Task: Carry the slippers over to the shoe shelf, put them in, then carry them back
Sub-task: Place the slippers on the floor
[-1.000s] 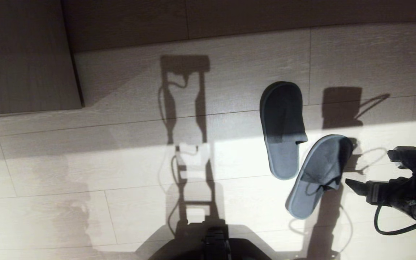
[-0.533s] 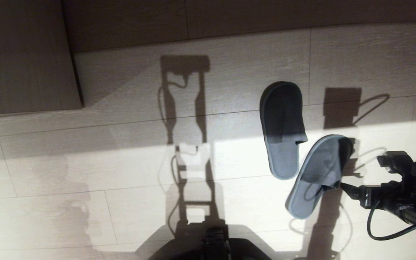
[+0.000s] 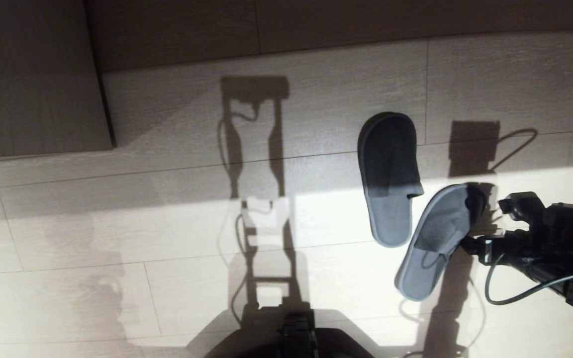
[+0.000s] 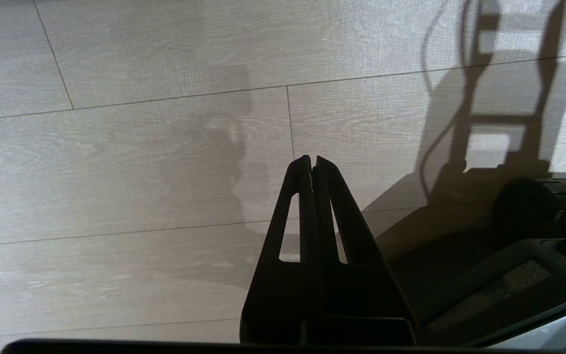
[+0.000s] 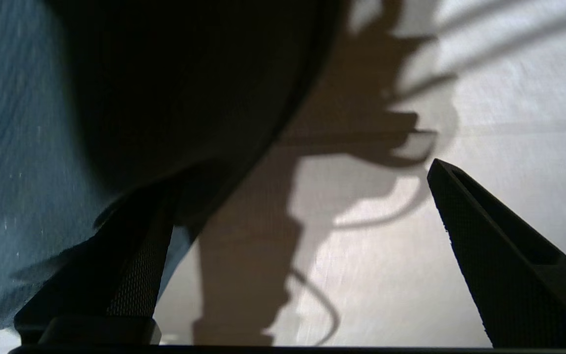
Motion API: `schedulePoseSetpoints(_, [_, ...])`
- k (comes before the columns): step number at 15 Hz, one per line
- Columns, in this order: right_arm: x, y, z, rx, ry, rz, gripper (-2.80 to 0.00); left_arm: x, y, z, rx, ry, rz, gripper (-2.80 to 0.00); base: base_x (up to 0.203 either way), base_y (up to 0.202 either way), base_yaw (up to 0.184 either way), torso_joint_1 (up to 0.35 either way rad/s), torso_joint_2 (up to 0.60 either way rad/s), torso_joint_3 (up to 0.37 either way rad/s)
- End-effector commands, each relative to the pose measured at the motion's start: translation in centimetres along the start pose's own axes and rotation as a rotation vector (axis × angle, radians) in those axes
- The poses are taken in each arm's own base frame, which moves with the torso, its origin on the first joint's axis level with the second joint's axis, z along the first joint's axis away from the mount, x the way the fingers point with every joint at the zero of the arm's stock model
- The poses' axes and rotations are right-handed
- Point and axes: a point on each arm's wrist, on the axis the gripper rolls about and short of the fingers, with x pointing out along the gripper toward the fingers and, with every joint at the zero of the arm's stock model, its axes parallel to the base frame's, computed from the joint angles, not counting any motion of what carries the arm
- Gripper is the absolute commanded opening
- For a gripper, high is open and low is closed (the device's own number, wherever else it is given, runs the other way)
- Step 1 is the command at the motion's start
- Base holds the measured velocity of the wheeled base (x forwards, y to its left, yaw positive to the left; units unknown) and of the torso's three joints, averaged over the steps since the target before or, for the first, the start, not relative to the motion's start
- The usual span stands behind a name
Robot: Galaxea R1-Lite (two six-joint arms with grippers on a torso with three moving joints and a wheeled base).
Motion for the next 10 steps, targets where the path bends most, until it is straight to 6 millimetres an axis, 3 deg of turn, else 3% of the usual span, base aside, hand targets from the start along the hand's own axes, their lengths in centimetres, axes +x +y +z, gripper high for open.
schedulePoseSetpoints(1, [2.3,0.3,-0.1,-0.049,-0.008,0.049,0.00,0.0,0.0,0.0,0.000,0.000,0.000,-2.80,0.000,0.000,0.000,0.000,0.00,0.000])
schedulePoseSetpoints(5, [3.3,0.3,2.1,-0.206,-0.112,0.111,0.00,0.0,0.0,0.0,0.000,0.001,0.000,-2.80,0.000,0.000,0.000,0.000,0.00,0.000])
schedulePoseSetpoints(10, [3.9,0.2,4.4,-0.259,-0.199,0.168,0.00,0.0,0.0,0.0,0.000,0.000,0.000,-2.80,0.000,0.000,0.000,0.000,0.00,0.000])
